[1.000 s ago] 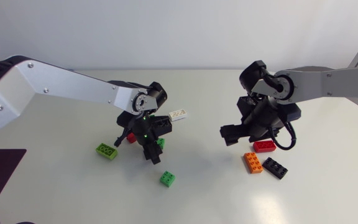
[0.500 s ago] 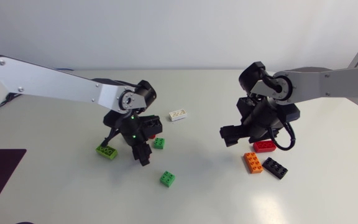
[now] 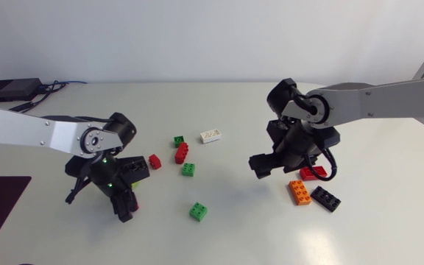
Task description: Sort duplo bricks by size, large to the right and small to the left
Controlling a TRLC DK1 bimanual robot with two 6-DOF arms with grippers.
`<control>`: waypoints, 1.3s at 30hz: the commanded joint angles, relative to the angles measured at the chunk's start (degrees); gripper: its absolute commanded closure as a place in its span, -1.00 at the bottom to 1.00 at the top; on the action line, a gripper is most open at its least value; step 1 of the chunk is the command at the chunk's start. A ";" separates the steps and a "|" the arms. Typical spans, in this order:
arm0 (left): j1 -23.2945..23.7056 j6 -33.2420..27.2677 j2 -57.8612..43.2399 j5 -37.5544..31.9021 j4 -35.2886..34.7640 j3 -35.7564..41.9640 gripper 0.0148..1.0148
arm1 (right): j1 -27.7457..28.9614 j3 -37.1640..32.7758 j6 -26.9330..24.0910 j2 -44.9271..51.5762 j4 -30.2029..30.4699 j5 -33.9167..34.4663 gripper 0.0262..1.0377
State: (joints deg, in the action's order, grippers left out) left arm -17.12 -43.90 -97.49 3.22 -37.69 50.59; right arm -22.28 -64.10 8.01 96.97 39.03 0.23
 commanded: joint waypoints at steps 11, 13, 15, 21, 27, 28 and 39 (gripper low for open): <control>-0.63 -1.89 2.92 1.61 0.60 -1.37 -0.69 | -0.30 -0.50 1.75 0.68 0.26 0.03 -0.86; -2.04 -0.57 4.15 1.79 -0.28 -0.23 -0.94 | -0.13 -0.33 1.83 0.41 0.26 0.03 -0.86; -3.09 0.48 5.03 1.79 -0.45 0.83 -0.94 | 0.05 -0.33 1.75 0.33 0.35 0.03 -0.86; -4.94 3.56 6.09 2.14 -1.77 5.84 -0.94 | 0.05 -0.06 1.75 0.06 0.44 0.03 -0.86; -11.97 5.23 4.77 2.49 -2.83 8.30 -0.94 | 0.05 0.02 2.01 -0.02 0.61 0.03 -0.86; -13.02 6.63 3.80 2.58 -3.09 9.27 -0.94 | 0.05 0.11 2.01 -0.11 0.61 0.12 -0.86; -20.14 35.20 0.64 3.19 -0.19 13.40 -0.94 | 1.01 1.08 1.83 -0.82 0.70 0.39 -0.86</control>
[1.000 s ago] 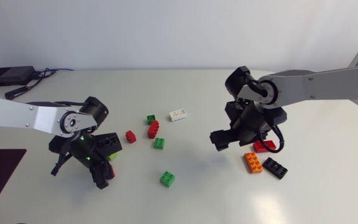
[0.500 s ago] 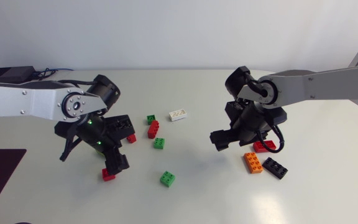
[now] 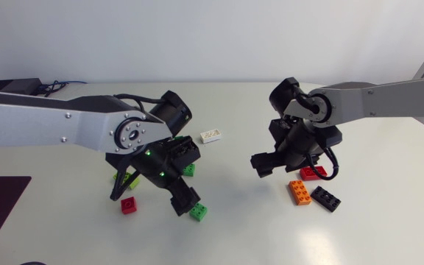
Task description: Sort duplo bricks by size, large to the right and small to the left
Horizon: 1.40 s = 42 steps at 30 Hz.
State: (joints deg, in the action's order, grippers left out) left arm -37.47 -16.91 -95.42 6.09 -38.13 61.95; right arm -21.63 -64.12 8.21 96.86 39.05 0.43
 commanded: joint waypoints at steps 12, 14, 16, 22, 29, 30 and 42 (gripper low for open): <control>-6.30 24.20 -5.48 -0.73 -2.04 3.09 -0.94 | 0.18 1.80 2.69 -0.79 0.24 0.36 -0.86; -7.88 24.55 -6.01 -0.90 -2.12 2.82 -0.94 | 0.80 1.71 2.34 -1.06 0.24 0.45 -0.86; -8.41 24.64 -7.68 -1.43 -1.95 3.09 -0.94 | 1.32 1.36 2.34 -1.15 0.42 0.36 -0.86; -8.41 24.73 -11.19 -1.69 -1.25 4.23 -0.94 | 0.89 1.54 2.52 -1.06 -0.02 0.36 -0.86; -8.32 24.90 -12.69 -3.01 -0.10 4.58 -0.84 | 1.15 1.98 2.25 -0.79 -0.46 0.36 -0.86; -8.32 24.90 -12.69 -3.01 -0.10 4.84 -0.75 | 1.32 2.07 2.16 -0.71 -0.55 0.36 -0.86; -8.41 24.73 -13.66 -4.07 0.25 4.40 0.45 | 1.32 2.15 2.25 0.00 -0.82 0.28 -0.86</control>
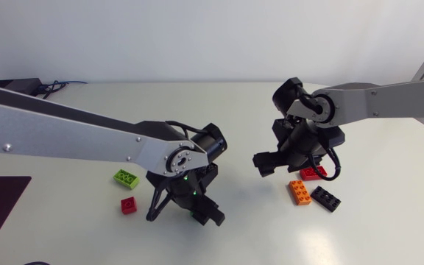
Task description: Sort duplo bricks by size, large to the right and small to the left
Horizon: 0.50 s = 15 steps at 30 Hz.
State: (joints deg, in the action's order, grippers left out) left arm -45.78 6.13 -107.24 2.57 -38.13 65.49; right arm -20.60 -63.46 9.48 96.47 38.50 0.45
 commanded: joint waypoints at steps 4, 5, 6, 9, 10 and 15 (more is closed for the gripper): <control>-0.10 1.69 -1.74 -0.81 0.34 0.60 0.46 | 0.39 1.85 0.98 0.39 -0.53 0.26 -0.86; -0.10 1.60 -1.74 -0.81 0.34 0.60 0.46 | 0.39 1.94 0.90 0.21 -0.53 0.26 -0.86; -0.10 1.60 -1.74 -0.81 0.34 0.60 0.46 | 0.39 1.94 0.90 0.21 -0.62 0.26 -0.86; 0.87 1.34 -0.51 -0.81 0.16 0.78 0.46 | 0.39 2.11 0.90 0.21 -0.71 0.34 -0.86; 1.22 1.16 -0.16 -0.81 0.07 0.86 0.46 | 0.39 2.11 0.90 0.21 -0.71 0.26 -0.86; 3.15 -0.07 1.95 -0.81 -1.69 1.04 0.46 | 0.12 1.67 0.98 0.21 -0.80 0.26 -0.86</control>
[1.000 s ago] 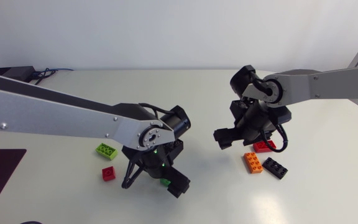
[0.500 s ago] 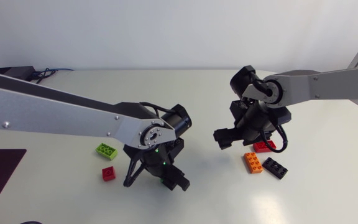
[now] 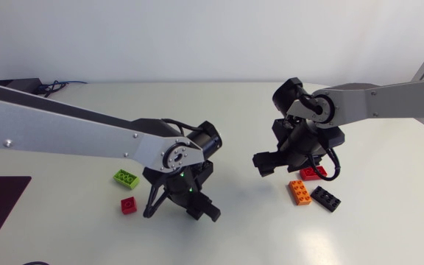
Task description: Sort duplo bricks by size, large to the right and small to the left
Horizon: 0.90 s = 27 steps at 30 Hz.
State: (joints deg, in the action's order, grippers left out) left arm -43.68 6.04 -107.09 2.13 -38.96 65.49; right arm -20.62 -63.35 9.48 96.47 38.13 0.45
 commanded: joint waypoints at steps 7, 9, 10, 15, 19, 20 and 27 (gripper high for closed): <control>8.88 -4.02 6.54 -0.46 -2.00 -2.21 0.46 | -0.38 1.13 1.07 0.57 -0.42 0.26 -0.86; 11.34 -5.69 8.30 -0.55 -2.00 -3.88 0.46 | -0.38 1.13 1.16 0.83 -0.51 0.26 -0.86; 12.48 -6.31 9.09 -0.55 -2.00 -4.67 0.46 | -0.47 1.04 1.16 1.01 -0.60 0.26 -0.86; 16.61 -8.94 10.94 -0.55 -1.29 -8.98 0.46 | -1.17 0.95 1.34 1.97 -1.30 0.17 -0.86; 18.54 -9.65 11.64 -0.64 0.55 -11.71 0.46 | -1.53 0.51 1.42 2.32 -1.30 0.17 -0.86; 18.72 -9.65 11.55 -0.64 1.17 -12.32 0.46 | -1.53 0.51 1.42 2.41 -1.30 0.17 -0.86; 17.93 -9.30 10.23 -0.64 4.33 -14.87 0.45 | -1.53 0.77 1.51 2.24 -1.30 0.17 -0.86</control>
State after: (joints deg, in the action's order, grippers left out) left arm -25.32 -2.59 -96.42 1.48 -35.22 51.92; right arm -21.80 -63.35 9.50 97.38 37.04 0.45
